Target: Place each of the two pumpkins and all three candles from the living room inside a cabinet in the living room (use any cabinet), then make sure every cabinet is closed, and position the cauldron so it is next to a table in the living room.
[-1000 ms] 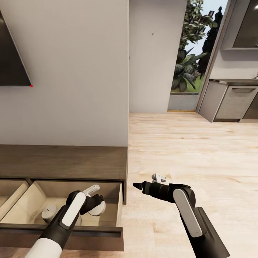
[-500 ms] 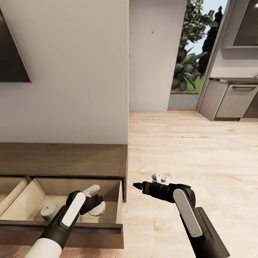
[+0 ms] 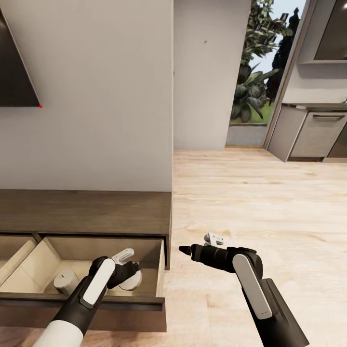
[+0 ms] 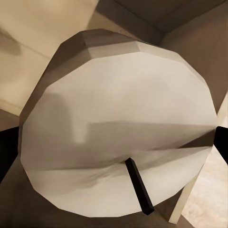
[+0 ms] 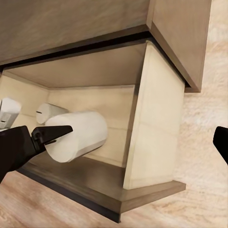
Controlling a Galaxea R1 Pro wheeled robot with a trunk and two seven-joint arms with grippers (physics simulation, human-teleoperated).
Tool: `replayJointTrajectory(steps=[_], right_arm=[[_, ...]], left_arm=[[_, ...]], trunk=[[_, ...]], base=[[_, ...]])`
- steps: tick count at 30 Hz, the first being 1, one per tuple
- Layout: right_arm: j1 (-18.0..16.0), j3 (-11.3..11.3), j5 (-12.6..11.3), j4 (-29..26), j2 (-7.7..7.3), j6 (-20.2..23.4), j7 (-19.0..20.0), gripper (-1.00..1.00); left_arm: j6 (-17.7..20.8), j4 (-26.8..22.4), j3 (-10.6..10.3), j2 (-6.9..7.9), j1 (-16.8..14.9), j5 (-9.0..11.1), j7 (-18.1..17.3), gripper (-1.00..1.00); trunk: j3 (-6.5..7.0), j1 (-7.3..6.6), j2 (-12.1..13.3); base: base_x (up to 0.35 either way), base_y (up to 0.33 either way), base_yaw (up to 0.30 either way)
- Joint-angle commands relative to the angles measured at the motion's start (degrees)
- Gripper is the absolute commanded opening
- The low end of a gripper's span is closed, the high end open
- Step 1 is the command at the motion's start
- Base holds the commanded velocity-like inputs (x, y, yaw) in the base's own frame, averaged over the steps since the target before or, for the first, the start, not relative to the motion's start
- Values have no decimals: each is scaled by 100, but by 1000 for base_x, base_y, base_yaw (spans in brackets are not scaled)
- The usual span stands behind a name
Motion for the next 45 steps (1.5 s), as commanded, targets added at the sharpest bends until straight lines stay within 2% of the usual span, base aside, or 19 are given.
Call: replayJointTrajectory(steps=[1, 37, 45], right_arm=[[-4, 0, -58, -5, 1, 16, -60, 100], [-4, -5, -58, -5, 1, 16, -56, 100], [-4, -1, -81, 3, 1, 24, -35, 100]], left_arm=[[9, -8, -6, 1, -3, 45, 57, -100], [9, -19, -6, 3, -3, 43, 59, -100], [33, -36, -4, 2, -5, 91, 127, -100]], trunk=[[-5, -1, -2], [-5, -1, -2], [-149, 175, -323]], base=[[0, 0, 0], [27, -4, 0], [0, 0, 0]])
